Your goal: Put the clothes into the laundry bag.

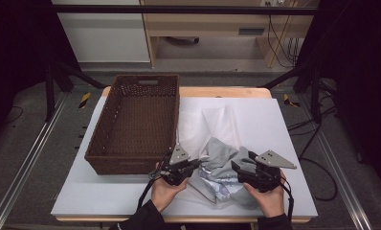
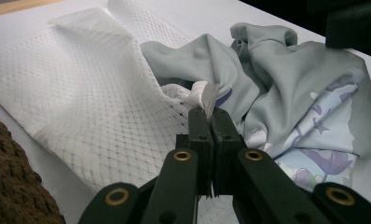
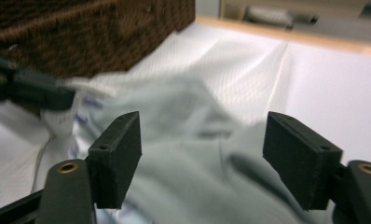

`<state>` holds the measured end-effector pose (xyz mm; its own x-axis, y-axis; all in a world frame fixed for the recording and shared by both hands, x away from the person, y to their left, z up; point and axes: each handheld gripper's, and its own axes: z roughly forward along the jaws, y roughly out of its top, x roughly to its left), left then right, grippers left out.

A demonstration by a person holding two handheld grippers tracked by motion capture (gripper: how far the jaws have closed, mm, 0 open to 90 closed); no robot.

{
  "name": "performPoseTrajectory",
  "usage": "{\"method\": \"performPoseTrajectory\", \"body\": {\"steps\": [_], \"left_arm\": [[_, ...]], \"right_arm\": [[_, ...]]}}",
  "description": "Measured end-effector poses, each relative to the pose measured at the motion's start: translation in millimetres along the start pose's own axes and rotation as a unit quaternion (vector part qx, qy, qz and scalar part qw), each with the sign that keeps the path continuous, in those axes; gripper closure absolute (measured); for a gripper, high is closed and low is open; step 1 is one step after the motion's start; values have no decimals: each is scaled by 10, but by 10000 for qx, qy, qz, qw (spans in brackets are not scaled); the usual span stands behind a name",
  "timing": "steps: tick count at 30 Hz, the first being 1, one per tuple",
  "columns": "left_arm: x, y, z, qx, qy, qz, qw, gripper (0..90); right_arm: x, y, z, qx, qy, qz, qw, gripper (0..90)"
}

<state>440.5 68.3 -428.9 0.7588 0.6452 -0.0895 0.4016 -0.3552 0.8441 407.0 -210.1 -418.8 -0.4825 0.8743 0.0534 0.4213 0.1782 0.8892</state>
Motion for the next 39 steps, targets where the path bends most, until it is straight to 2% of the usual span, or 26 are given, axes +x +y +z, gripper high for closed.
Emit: {"method": "performPoseTrajectory", "body": {"steps": [2,3,5,6,7,8,9,11,13,15,18,19,21,23,25,27,29,31,33,34,37,39], "left_arm": [[5,-3,11,10,6,0,10000,882],[8,-5,14,23,6,-9,10000,882],[14,-9,16,32,9,-11,10000,882],[18,-8,16,28,5,-19,10000,882],[22,-7,18,31,-1,-29,10000,882],[26,-6,20,37,-1,-37,10000,882],[28,-5,22,35,1,-47,10000,882],[24,4,27,36,-15,-73,10000,882],[11,25,25,17,-34,-81,10000,882],[-12,54,20,-20,-57,-87,9999,882],[-55,80,3,-73,-91,-49,9999,882],[-67,83,-9,-91,-96,-33,9999,882],[-80,92,-38,-150,-116,-22,9998,883],[-93,100,-50,-151,-147,-12,9998,884],[-109,90,-32,-105,-142,29,9998,884],[-112,73,-5,-52,-135,34,9999,884],[-99,59,3,-36,-125,10,9999,883],[-80,51,-11,-28,-117,-9,9999,883],[-61,40,-25,-26,-108,-23,9999,883],[-53,33,-30,-17,-103,-28,9999,882],[-33,9,-42,1,-83,-31,10000,882],[-24,3,-51,6,-75,-46,10000,882]], "right_arm": [[4,-106,94,349,27,-97,9993,296],[15,-150,163,533,21,-172,9984,349],[37,-221,301,827,90,-236,9963,536],[46,-247,357,990,82,-280,9947,686],[50,-265,389,1081,138,-273,9937,779],[48,-261,391,1084,151,-287,9936,847],[48,-238,362,1003,178,-273,9944,858],[69,-164,251,661,325,-297,9968,862],[149,-84,155,326,686,-401,9963,863],[288,-35,148,234,1068,-571,9924,863],[520,-48,305,402,1471,-788,9852,863],[575,-70,391,544,1486,-790,9842,863],[632,-123,566,837,1355,-752,9844,864],[614,-165,710,971,1218,-511,9865,863],[590,-182,796,900,1080,-291,9896,860],[607,-178,844,751,848,-310,9931,851],[645,-178,868,655,736,-349,9945,824],[635,-158,831,633,863,-348,9936,762],[583,-117,739,516,1149,-153,9919,683],[562,-89,672,474,1213,-46,9915,666],[480,20,417,210,1102,-209,9935,578],[376,86,259,19,900,-263,9956,514]]}}
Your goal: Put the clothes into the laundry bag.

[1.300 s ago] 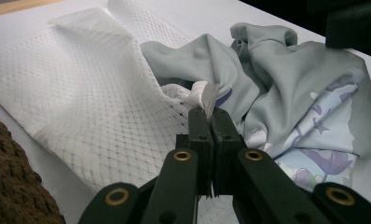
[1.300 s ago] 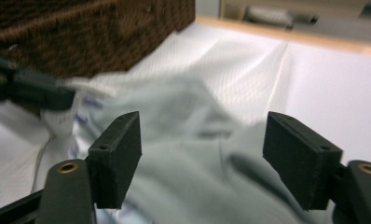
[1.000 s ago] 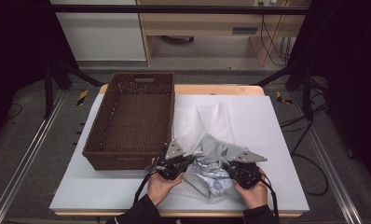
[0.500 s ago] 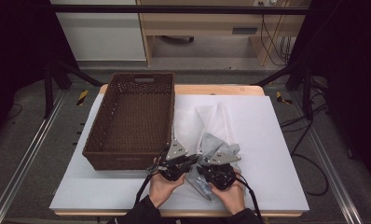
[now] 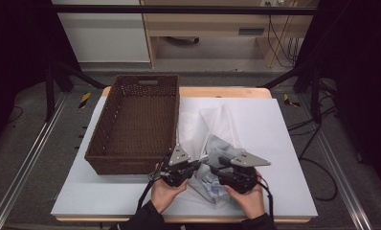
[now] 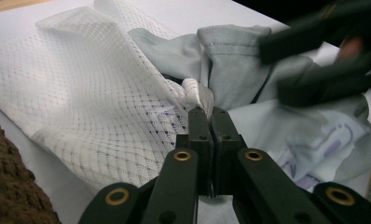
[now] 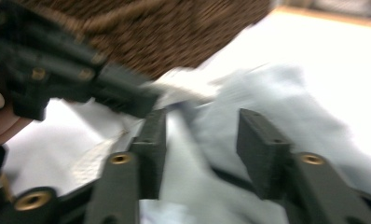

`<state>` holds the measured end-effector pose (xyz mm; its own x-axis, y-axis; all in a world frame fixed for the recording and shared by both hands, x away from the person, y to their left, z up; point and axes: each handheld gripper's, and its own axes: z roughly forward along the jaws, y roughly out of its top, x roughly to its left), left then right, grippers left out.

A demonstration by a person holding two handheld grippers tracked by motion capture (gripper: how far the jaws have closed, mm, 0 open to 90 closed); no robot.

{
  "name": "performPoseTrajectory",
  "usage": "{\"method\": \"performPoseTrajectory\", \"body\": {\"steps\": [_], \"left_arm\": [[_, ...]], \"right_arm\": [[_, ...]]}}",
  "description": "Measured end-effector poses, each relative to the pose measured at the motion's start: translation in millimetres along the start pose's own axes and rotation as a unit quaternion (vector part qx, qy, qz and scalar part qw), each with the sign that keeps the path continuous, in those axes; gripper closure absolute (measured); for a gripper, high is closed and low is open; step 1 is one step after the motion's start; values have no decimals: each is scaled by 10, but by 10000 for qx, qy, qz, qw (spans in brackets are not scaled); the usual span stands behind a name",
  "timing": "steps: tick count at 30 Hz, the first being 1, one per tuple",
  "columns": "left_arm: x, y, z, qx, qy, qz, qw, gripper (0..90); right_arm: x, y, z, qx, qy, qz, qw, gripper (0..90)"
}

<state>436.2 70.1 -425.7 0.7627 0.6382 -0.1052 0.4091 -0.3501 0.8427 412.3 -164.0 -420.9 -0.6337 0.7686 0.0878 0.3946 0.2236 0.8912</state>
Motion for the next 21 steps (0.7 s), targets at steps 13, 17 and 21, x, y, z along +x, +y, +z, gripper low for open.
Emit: {"method": "performPoseTrajectory", "body": {"steps": [13,17,21], "left_arm": [[18,16,34,56,61,53,10000,882],[19,33,25,48,44,29,10000,882],[-1,69,-16,-58,34,19,10000,882]], "right_arm": [[-305,-176,227,672,-314,-147,9971,863],[-102,-96,182,512,464,-258,9973,880],[151,-99,337,859,792,-505,9919,880]]}}
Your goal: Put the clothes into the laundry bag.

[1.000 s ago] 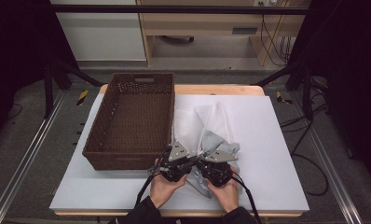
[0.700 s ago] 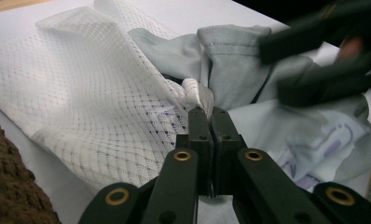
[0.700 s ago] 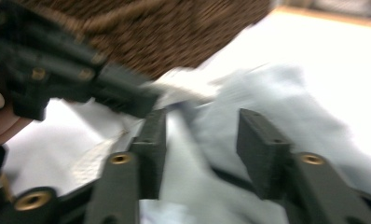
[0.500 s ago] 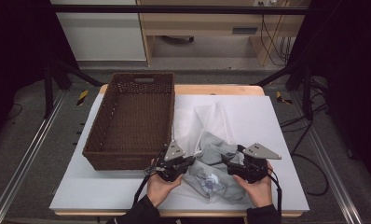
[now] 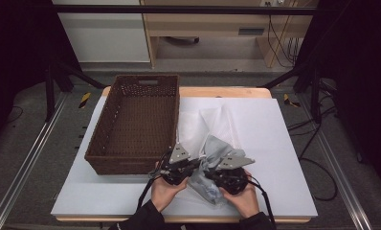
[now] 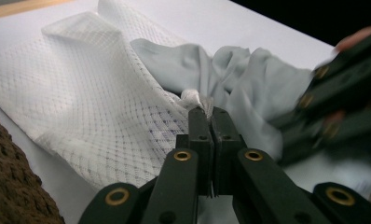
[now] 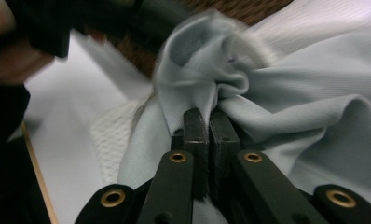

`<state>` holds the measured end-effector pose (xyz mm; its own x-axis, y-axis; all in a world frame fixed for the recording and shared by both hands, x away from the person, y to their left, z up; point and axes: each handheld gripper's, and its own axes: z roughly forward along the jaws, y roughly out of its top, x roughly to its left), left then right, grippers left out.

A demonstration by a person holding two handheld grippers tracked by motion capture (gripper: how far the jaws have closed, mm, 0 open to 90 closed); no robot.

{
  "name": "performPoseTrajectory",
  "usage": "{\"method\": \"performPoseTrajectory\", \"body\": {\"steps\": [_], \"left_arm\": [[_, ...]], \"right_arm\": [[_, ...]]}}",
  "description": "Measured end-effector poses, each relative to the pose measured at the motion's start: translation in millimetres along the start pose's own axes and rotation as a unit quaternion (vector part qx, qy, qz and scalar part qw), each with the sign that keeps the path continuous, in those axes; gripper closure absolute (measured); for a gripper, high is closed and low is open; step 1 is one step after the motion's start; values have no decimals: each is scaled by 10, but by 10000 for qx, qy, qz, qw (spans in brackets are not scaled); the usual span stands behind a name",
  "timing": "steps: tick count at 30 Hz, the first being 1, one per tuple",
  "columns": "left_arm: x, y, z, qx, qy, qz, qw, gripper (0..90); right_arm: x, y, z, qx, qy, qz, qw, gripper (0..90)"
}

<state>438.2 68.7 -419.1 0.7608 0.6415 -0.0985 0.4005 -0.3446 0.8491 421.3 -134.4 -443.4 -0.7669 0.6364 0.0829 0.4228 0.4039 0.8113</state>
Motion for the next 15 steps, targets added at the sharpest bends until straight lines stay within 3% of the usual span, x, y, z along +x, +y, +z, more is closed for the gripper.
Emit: {"method": "performPoseTrajectory", "body": {"steps": [4,7,9,11,15], "left_arm": [[-54,58,-44,-93,-71,29,9999,883],[-90,38,-2,-4,-33,118,9999,882],[-78,3,41,65,-40,107,9999,882],[-60,-17,52,98,-35,95,9999,883],[-25,-29,27,126,34,106,9999,882]], "right_arm": [[-27,0,248,232,-204,181,9994,877],[-90,12,357,7,-626,400,9972,872],[-120,-2,397,-138,-776,535,9954,866],[-123,-7,375,-195,-765,557,9953,831],[-151,36,134,-303,-380,558,9973,728]]}}
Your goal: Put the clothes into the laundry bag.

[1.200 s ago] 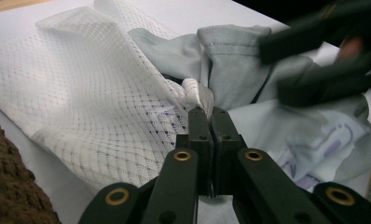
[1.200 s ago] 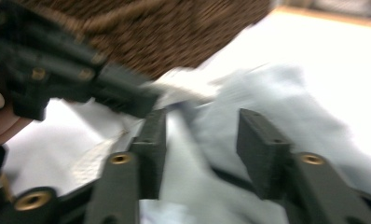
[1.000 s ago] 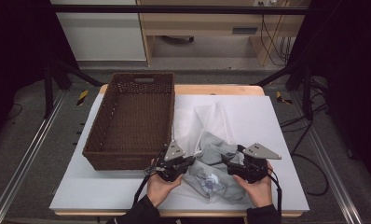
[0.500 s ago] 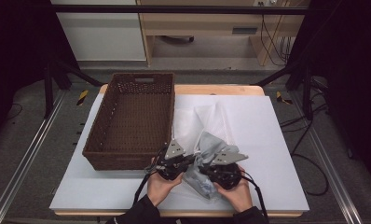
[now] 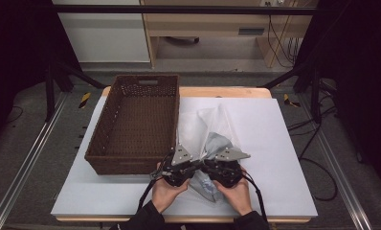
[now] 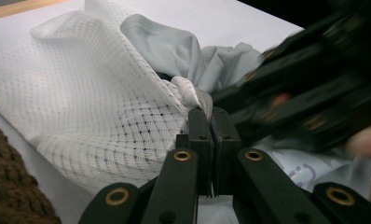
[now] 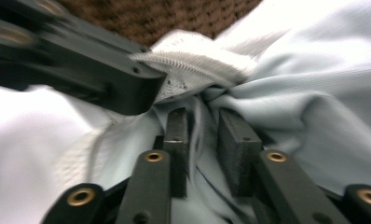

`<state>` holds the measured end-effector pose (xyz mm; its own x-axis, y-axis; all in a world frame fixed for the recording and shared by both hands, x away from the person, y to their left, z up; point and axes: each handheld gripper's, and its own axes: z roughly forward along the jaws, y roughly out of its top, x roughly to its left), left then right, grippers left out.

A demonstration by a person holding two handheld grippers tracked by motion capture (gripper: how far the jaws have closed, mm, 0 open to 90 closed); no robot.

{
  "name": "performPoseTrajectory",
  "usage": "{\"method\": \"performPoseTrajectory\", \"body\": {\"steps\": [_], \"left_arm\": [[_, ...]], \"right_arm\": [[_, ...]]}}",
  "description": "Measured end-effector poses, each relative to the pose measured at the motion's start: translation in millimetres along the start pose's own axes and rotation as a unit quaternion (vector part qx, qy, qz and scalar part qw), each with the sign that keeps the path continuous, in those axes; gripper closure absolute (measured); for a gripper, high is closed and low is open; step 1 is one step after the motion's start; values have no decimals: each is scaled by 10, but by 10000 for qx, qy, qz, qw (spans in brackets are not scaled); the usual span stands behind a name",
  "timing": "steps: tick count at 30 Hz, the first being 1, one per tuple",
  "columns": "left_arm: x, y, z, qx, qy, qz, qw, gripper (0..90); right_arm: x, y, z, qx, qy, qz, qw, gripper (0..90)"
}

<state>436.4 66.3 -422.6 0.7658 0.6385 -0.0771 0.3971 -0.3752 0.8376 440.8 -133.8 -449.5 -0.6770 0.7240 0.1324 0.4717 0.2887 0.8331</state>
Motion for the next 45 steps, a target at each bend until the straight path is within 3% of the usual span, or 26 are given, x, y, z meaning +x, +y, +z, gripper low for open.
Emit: {"method": "performPoseTrajectory", "body": {"steps": [3,5,7,9,12,15,17,19,22,24,28,30,33,37,40,43,45], "left_arm": [[22,-19,-1,36,10,-11,10000,882],[29,-27,7,63,22,1,10000,882],[34,-31,19,89,19,8,10000,882],[36,-35,33,132,28,33,9999,881],[38,-44,54,185,40,48,9998,881],[43,-53,68,234,90,68,9997,881],[60,-64,82,263,81,47,9996,880],[72,-74,98,281,70,28,9996,880],[84,-79,107,283,55,2,9996,880],[91,-72,93,259,60,-16,9996,880],[112,-62,74,225,21,-113,9997,880],[114,-55,67,217,47,-111,9997,881],[113,-36,48,176,51,-132,9997,880],[87,7,-26,33,3,-136,9999,881],[33,42,-79,-70,-41,-60,9999,881],[-1,19,-53,9,12,18,10000,881],[17,-13,-21,77,0,-17,10000,881]], "right_arm": [[-108,75,-307,-303,-193,66,9993,693],[-227,116,-476,-687,-603,180,9956,601],[-339,120,-517,-853,-1061,205,9905,465],[-443,93,-426,-728,-1331,335,9879,386],[-515,52,-180,-358,-1211,347,9914,363],[-514,17,47,-40,-1010,279,9945,409],[-547,-15,122,48,-803,450,9957,481],[-575,-42,146,104,-528,645,9965,620],[-568,-52,129,177,-307,626,9974,867],[-535,-31,58,91,-334,478,9983,879],[-406,25,-195,-350,-137,149,9992,879],[-292,56,-308,-442,142,-3,9989,880],[-45,24,-307,-287,520,-241,9979,881],[196,-44,-74,137,431,-574,9973,878],[207,-48,122,318,67,-453,9984,873],[154,-32,254,172,-143,-241,9995,867],[108,-25,265,54,-152,-108,9998,848]]}}
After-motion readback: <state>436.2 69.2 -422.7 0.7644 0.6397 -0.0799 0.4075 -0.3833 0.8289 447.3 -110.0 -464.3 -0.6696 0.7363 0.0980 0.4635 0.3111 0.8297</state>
